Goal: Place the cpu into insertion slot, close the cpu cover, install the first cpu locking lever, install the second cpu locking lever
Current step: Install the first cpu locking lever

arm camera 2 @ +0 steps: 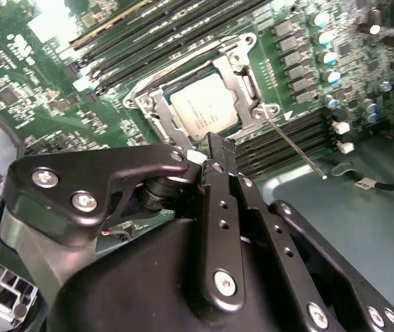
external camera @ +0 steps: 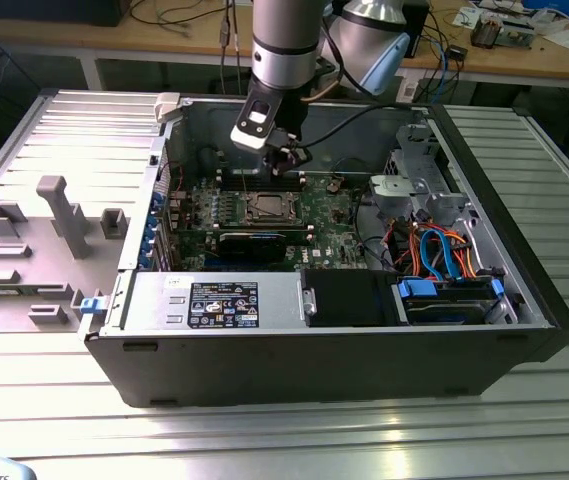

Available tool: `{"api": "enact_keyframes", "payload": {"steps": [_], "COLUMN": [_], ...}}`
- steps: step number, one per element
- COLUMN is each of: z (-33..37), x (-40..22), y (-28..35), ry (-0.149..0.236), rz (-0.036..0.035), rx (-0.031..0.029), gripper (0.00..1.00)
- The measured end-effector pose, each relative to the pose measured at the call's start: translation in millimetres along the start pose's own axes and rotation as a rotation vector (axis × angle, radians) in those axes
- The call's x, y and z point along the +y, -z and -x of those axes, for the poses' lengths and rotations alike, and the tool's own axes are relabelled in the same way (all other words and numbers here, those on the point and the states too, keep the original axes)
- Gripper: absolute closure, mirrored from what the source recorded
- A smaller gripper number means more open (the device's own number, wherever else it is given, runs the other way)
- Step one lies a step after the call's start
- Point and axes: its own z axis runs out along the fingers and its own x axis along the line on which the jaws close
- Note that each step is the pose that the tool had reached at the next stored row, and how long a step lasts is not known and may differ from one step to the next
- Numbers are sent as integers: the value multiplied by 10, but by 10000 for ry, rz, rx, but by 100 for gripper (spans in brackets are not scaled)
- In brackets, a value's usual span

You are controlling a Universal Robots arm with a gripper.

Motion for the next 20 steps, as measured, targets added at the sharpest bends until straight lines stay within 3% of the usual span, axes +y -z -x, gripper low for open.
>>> {"api": "enact_keyframes", "payload": {"steps": [3, 6, 11, 12, 13, 16, 17, 18, 20], "z": [5, 4, 1, 1, 1, 2, 2, 2, 2], "x": [-11, -15, -13, -12, -13, -14, -14, -15, -15], "y": [-5, -9, 43, 43, 43, 32, 27, 25, 19], "ry": [54, 100, 152, 339, 891, 1999, 2312, 2573, 2927], "rz": [251, 421, 421, 410, 375, 307, 248, 191, 178], "rx": [-170, -285, -281, -267, -226, -145, -130, -158, -135], "gripper": [89, 89, 89, 89, 89, 89, 89, 89, 89]}}
